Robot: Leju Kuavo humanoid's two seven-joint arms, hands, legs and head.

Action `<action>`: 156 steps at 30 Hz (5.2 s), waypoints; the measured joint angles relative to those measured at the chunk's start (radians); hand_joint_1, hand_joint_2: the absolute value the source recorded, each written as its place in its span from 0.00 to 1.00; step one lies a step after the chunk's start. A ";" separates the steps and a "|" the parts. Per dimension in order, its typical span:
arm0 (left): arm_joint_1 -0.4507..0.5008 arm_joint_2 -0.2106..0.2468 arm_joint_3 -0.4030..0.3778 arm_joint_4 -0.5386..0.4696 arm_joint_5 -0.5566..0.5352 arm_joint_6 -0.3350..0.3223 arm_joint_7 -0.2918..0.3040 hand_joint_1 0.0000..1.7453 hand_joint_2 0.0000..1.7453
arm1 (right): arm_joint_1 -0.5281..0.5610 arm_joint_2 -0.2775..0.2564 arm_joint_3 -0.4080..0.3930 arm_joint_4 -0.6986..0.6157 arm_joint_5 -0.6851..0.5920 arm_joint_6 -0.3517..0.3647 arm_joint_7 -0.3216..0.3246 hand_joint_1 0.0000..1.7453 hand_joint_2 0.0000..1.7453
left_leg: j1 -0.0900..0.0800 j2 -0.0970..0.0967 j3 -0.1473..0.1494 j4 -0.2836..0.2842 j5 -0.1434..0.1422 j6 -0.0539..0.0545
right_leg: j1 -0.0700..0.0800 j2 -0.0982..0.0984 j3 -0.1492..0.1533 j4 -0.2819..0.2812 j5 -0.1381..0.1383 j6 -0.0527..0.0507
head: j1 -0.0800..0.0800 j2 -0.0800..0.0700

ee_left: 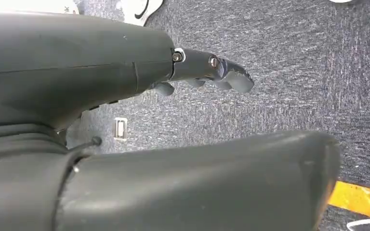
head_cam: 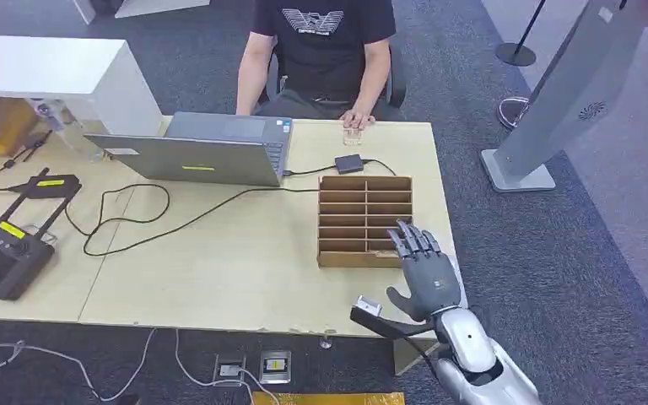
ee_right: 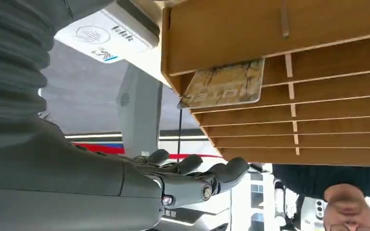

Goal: Pass the card to the sensor for recognition and then transmit it.

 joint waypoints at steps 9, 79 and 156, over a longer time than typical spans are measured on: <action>-0.002 0.002 -0.002 0.000 -0.005 -0.001 -0.005 0.00 0.00 | -0.021 0.023 0.001 0.032 0.007 0.001 -0.004 0.00 1.00 | 0.000 0.000 0.000 0.000 0.000 0.000 | 0.000 0.000 0.000 0.000 0.000 0.000 | 0.000 0.000; -0.005 0.011 -0.040 0.000 -0.020 -0.007 -0.015 0.00 0.00 | -0.059 0.081 -0.005 0.165 -0.027 -0.045 -0.053 1.00 1.00 | 0.000 0.000 0.001 0.000 0.000 0.000 | 0.000 0.000 0.000 0.000 0.000 0.000 | 0.000 0.000; -0.014 0.016 -0.074 0.002 0.061 0.003 0.033 0.00 0.00 | -0.444 0.261 -0.288 0.390 0.261 -0.126 -0.008 0.00 0.00 | 0.001 -0.001 -0.001 0.000 0.003 -0.001 | 0.001 -0.002 -0.001 0.001 0.002 -0.001 | 0.000 0.000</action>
